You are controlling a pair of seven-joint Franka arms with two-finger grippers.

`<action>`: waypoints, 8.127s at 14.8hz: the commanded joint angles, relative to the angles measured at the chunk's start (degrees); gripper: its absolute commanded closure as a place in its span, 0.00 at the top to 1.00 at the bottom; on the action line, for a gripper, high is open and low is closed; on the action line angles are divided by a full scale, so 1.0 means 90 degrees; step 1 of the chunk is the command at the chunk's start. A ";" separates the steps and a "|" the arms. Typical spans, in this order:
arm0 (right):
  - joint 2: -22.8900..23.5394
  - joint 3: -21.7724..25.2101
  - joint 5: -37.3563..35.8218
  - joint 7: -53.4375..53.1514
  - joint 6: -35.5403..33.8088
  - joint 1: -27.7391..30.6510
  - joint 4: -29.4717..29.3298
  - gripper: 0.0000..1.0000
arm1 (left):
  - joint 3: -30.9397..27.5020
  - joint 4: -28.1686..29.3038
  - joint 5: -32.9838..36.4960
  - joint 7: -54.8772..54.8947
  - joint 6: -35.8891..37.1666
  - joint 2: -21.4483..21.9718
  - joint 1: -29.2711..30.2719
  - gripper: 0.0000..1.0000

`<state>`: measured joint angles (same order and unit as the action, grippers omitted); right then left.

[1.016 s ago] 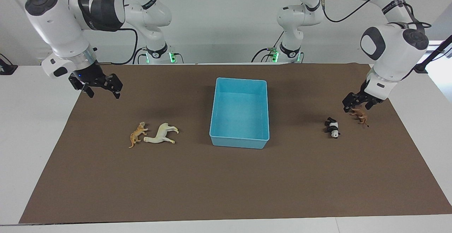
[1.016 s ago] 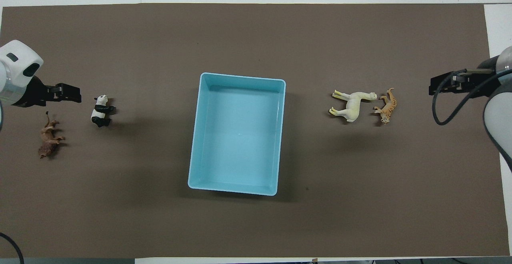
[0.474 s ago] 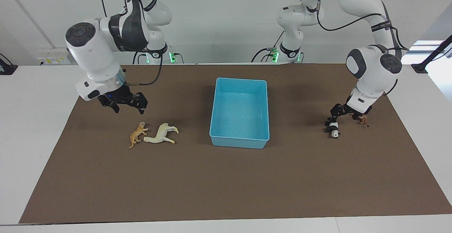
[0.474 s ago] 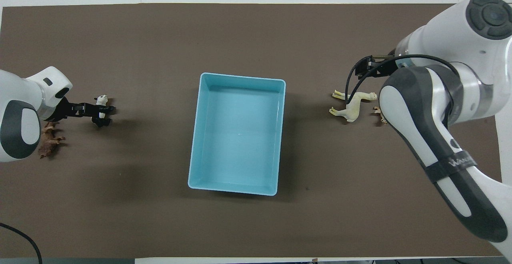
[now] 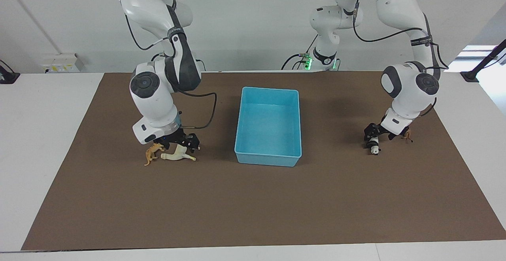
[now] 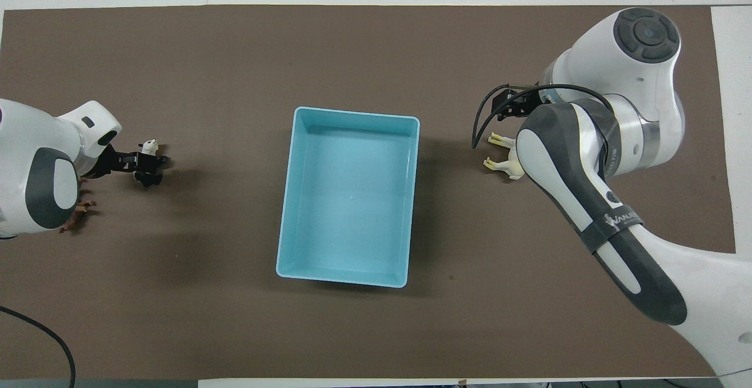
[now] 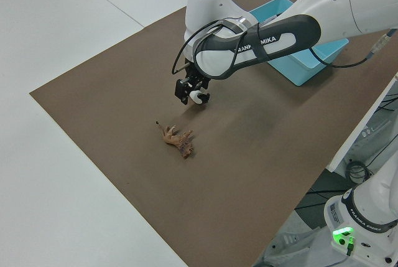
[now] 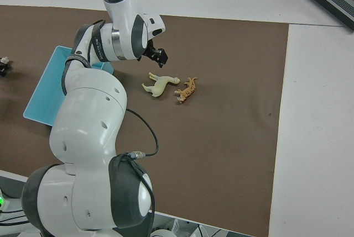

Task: Put all toys into storage box
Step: 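Grasp the panda with the left gripper while the right gripper grasps the llama, then carry the panda into the box with the left gripper and release it, then carry the llama into the box while the left gripper reaches the horse, then grasp the horse with the left gripper while the right gripper grasps the deer, then place the horse in the box with the left gripper and withdraw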

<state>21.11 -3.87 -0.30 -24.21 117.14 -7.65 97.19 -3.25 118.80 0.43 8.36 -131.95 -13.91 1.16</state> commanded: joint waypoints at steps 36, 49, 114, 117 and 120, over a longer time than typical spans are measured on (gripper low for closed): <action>-0.0607 0.0000 -0.0074 -0.0513 0.1652 0.0225 0.2229 0.27 | 0.1015 -0.1715 -0.1190 -0.6895 0.2619 0.0823 -0.3117 1.00; -0.0530 -0.0010 -0.0064 -0.2549 -0.0984 -0.0847 -0.0776 0.00 | 0.0790 -0.1219 -0.0039 -0.0249 0.2828 0.1390 0.0874 1.00; -0.0734 0.0058 -0.0035 -0.1089 0.2257 0.1426 0.2727 0.81 | 0.0634 -0.1431 -0.0584 -0.4910 0.3689 0.2200 -0.1265 1.00; -0.0657 0.0058 -0.0025 -0.1012 0.2315 0.1436 0.2737 0.63 | 0.0615 -0.2113 0.0086 -0.2782 0.4853 0.2220 -0.0579 1.00; -0.0656 0.0058 -0.0035 -0.0856 0.2336 0.1436 0.2717 0.16 | 0.0390 -0.2311 0.0216 -0.1138 0.5294 0.2220 -0.0295 1.00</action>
<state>15.14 -2.94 -1.13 -34.71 136.71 4.40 121.14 0.72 100.15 1.02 -9.48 -87.58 7.41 -2.50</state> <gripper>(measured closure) 0.414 0.000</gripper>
